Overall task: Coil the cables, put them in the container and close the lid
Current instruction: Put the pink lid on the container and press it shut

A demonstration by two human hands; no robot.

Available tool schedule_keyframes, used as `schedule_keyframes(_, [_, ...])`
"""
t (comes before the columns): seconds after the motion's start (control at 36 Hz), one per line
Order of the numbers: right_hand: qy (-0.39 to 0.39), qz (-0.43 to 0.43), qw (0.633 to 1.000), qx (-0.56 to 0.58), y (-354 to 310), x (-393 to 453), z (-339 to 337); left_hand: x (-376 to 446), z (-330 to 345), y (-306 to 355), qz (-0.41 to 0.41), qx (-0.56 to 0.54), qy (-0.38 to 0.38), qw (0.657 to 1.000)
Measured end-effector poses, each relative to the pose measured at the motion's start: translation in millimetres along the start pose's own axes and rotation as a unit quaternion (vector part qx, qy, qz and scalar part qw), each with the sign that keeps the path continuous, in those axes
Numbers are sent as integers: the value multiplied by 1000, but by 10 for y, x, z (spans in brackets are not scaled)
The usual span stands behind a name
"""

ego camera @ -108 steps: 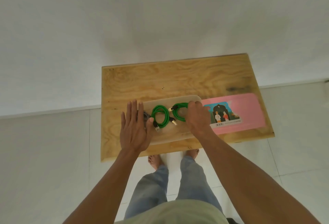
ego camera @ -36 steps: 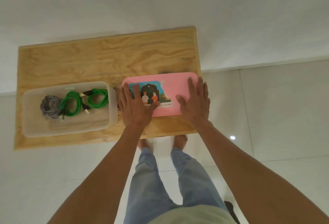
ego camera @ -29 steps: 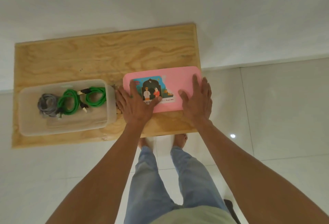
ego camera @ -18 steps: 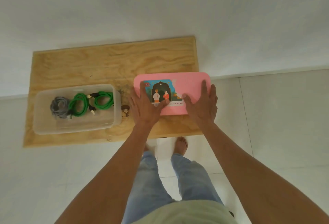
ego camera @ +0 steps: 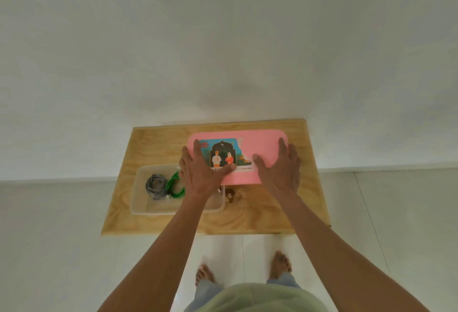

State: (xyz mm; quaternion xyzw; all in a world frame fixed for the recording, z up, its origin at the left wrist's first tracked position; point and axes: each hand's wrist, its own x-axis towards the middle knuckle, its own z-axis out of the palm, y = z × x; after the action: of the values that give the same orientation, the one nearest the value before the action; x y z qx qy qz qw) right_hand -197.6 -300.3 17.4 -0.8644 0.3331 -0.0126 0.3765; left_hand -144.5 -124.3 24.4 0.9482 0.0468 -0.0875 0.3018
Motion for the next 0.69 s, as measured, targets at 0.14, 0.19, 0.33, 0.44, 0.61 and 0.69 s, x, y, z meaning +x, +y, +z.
schedule_keyframes(0.14, [-17, -32, 999, 0, -522, -354, 483, 146, -558, -625, -12, 3, 13, 1000])
schedule_keyframes(0.19, [-24, -43, 999, -10, -671, -485, 699, 188, -723, -893, -20, -4, 15, 1000])
schedule_keyframes(0.33, [-40, -38, 998, -25, -794, -792, 1175, 184, -909, -1470, -35, -18, -11, 999])
schedule_keyframes(0.44, [-51, -9, 998, -42, -748, -1001, 1368, 149, -900, -1732, -40, -14, -54, 998])
schedule_keyframes(0.61, [-40, 11, 994, -99, -724, -1040, 1435, 232, -797, -1826, -31, -5, -86, 996])
schedule_keyframes(0.69, [-39, 18, 996, -82, -715, -979, 1438, 256, -747, -1799, -34, 4, -92, 995])
